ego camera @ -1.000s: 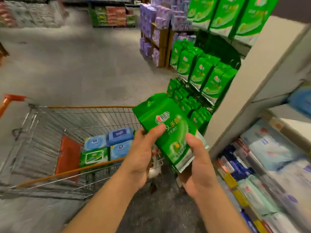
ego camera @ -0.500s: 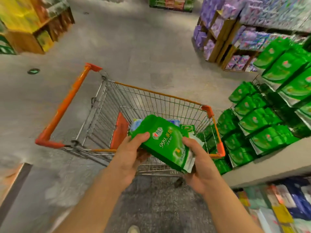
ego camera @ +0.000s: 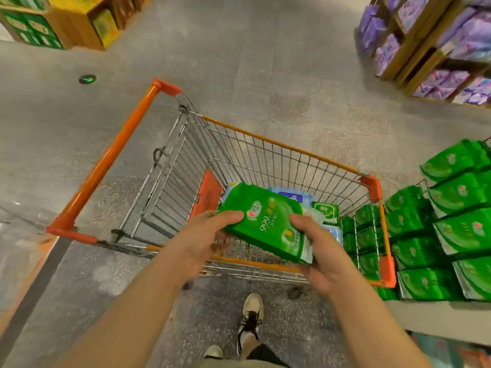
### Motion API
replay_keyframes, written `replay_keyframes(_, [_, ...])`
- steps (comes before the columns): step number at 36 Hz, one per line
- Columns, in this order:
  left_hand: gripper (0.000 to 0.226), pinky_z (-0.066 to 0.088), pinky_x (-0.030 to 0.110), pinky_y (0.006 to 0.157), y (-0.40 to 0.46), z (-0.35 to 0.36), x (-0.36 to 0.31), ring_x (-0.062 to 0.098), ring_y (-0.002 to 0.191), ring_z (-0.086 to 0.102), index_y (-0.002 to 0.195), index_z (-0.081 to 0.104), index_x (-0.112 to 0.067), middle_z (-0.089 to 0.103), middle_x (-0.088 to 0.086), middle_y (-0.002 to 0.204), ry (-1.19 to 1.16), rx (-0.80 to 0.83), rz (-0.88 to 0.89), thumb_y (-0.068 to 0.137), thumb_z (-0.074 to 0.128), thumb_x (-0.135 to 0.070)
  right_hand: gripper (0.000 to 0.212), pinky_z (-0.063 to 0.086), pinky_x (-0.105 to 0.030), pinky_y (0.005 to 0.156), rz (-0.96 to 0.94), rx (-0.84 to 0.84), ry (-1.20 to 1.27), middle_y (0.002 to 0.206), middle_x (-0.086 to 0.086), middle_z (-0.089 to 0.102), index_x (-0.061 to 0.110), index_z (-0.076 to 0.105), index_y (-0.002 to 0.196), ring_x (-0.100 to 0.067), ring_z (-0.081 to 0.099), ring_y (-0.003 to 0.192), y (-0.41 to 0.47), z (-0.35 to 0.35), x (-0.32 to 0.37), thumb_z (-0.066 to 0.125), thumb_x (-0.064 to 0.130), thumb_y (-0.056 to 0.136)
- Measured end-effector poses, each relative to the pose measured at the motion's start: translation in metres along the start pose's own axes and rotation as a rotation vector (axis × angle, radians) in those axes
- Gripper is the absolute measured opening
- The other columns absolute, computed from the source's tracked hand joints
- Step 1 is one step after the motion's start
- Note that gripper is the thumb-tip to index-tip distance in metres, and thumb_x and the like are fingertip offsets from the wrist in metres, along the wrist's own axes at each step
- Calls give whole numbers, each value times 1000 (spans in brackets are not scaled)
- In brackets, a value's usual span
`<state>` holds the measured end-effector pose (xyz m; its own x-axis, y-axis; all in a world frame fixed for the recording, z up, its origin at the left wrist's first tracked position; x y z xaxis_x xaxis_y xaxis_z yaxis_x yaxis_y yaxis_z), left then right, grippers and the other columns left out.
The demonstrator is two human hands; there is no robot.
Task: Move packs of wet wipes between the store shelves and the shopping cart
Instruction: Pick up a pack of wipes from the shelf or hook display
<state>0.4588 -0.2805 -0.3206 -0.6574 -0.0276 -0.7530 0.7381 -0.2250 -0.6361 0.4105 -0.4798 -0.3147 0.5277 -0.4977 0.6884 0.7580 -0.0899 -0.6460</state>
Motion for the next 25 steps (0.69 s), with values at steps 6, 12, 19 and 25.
replay_keyframes(6, [57, 49, 34, 78, 55, -3, -12, 22, 97, 65, 113, 72, -14, 77, 5, 110, 179, 10, -67, 66, 87, -43, 63, 58, -40, 84, 31, 24, -129, 111, -12, 76, 11, 67, 125, -26, 75, 95, 63, -12, 12, 76, 32, 66])
replay_keyframes(12, [53, 53, 36, 83, 110, -14, 4, 18, 96, 70, 114, 70, -12, 79, 3, 106, 293, 4, -182, 70, 90, -35, 29, 63, -30, 69, 113, 72, -210, 98, -3, 79, 10, 63, 125, -17, 77, 84, 121, -16, -6, 60, 13, 97])
replay_keyframes(19, [40, 56, 36, 89, 171, -35, 75, 19, 100, 73, 112, 72, -14, 80, -1, 102, 362, 65, -435, 76, 86, -23, 19, 62, -30, 62, 337, 83, -386, 90, -3, 79, 10, 68, 112, -17, 76, 76, 185, -36, -67, 68, 12, 94])
replay_keyframes(25, [47, 54, 39, 101, 220, -43, 139, 20, 105, 73, 115, 70, -13, 79, 0, 105, 346, 103, -572, 72, 87, -21, 21, 60, -31, 73, 439, 99, -506, 96, -3, 79, 12, 71, 109, -18, 75, 84, 239, -63, -121, 76, 15, 89])
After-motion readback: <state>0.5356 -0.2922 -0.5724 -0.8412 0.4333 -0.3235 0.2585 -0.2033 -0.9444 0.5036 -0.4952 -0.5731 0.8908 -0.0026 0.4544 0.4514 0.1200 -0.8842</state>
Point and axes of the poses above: each hand's wrist, its own y-axis towards the middle knuckle, its own z-axis out of the palm, x = y × z, the point moved 7 cm from there along y, towards the middle knuckle
